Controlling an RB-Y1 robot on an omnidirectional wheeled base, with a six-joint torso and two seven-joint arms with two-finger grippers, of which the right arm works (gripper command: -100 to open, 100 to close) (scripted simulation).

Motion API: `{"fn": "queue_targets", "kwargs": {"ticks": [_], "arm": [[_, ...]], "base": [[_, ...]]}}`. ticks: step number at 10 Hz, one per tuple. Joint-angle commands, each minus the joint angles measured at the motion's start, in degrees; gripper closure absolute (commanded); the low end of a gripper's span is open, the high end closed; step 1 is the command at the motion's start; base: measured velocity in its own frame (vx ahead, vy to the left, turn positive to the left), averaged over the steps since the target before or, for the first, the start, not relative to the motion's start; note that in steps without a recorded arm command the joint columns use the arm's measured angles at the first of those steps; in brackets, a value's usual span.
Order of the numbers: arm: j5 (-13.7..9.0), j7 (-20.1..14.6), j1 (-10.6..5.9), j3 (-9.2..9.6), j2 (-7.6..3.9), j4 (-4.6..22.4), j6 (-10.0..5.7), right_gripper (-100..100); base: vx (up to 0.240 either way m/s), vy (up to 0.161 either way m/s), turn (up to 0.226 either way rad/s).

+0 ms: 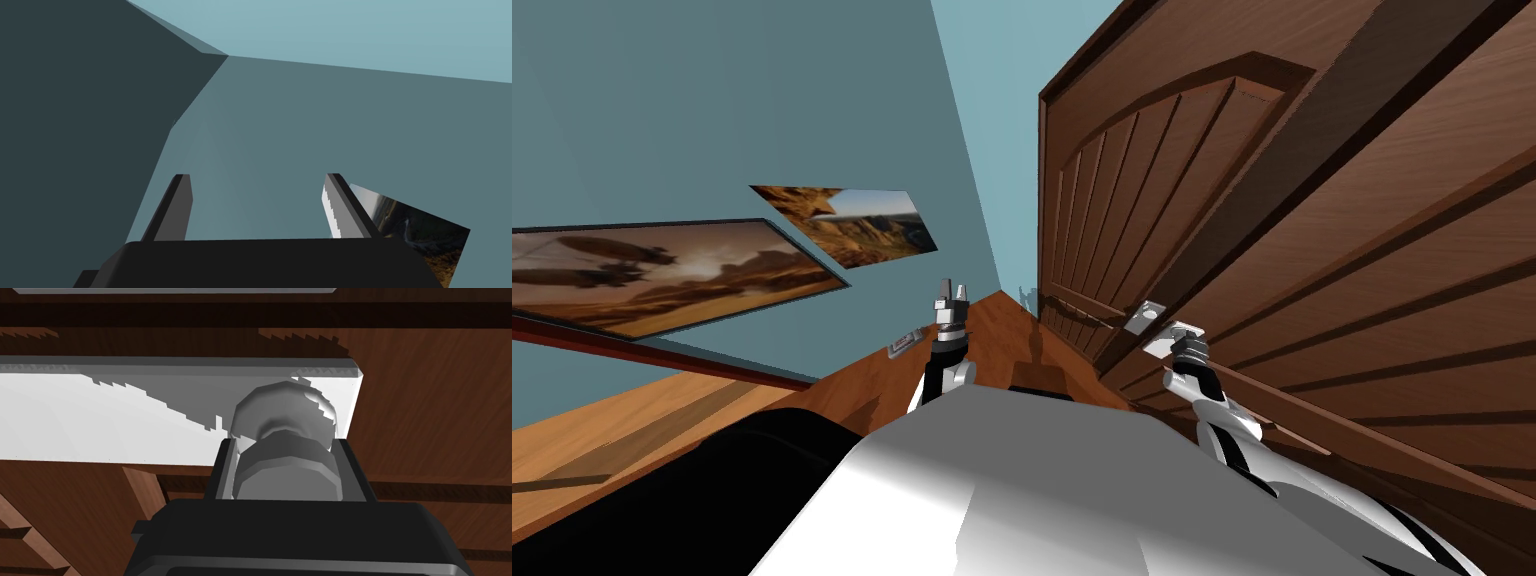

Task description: Pull the door open

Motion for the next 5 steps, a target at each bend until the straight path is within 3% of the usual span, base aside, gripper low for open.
{"fn": "queue_targets", "kwargs": {"ticks": [1,4,5], "arm": [[-0.02,-0.01,0.16,-0.03,0.07,0.09,0.10,100],[-0.02,-0.01,0.16,-0.03,0.07,0.09,0.10,100],[0.05,-0.20,0.79,0.13,0.04,0.29,0.19,100]], "base": [[-0.024,-0.001,0.018],[-0.008,0.001,0.002],[-0.116,-0.023,-0.042]]}}
